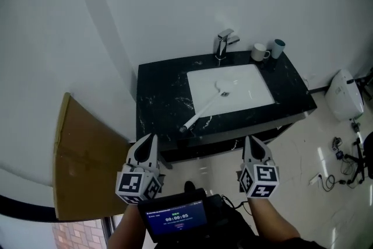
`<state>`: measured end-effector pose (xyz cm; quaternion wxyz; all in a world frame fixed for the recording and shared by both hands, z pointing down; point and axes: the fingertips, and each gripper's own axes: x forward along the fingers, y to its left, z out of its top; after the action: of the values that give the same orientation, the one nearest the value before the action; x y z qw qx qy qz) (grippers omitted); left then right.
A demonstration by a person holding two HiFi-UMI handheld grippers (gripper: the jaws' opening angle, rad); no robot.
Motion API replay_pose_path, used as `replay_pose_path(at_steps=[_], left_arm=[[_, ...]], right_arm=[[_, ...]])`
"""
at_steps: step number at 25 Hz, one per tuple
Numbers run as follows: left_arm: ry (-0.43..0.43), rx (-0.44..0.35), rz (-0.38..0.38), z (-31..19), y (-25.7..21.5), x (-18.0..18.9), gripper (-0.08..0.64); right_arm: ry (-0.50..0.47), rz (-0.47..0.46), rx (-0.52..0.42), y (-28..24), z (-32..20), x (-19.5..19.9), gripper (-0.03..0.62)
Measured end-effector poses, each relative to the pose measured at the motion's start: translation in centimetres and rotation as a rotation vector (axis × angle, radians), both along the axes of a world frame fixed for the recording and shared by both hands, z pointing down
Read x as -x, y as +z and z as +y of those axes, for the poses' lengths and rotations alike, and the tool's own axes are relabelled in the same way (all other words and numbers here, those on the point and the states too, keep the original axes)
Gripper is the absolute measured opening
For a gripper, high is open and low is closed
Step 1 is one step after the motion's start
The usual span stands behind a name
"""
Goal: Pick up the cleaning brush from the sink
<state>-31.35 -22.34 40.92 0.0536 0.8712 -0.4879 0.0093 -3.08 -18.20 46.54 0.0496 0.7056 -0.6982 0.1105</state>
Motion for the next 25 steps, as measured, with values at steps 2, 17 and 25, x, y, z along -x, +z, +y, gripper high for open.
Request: replay_pose_path(at_steps=[2,17,25], left_arm=[[0.049,0.031,-0.02,-3.9,1.1,0.7,0.014],[0.415,0.17,-0.096,-23.1,1.6,4.0,0.014],[0.522,0.181,-0.029,-31.4,1.9,6.5,0.014]], right_arm=[[0.056,-0.029,0.021,1.5,-2.5,1.3,0.005],[0.319,-0.336,0.215,1.7,-21.8,9.6,0.215],[0.56,-0.338,0.52,9.5,-30.6,8.6,0.215]])
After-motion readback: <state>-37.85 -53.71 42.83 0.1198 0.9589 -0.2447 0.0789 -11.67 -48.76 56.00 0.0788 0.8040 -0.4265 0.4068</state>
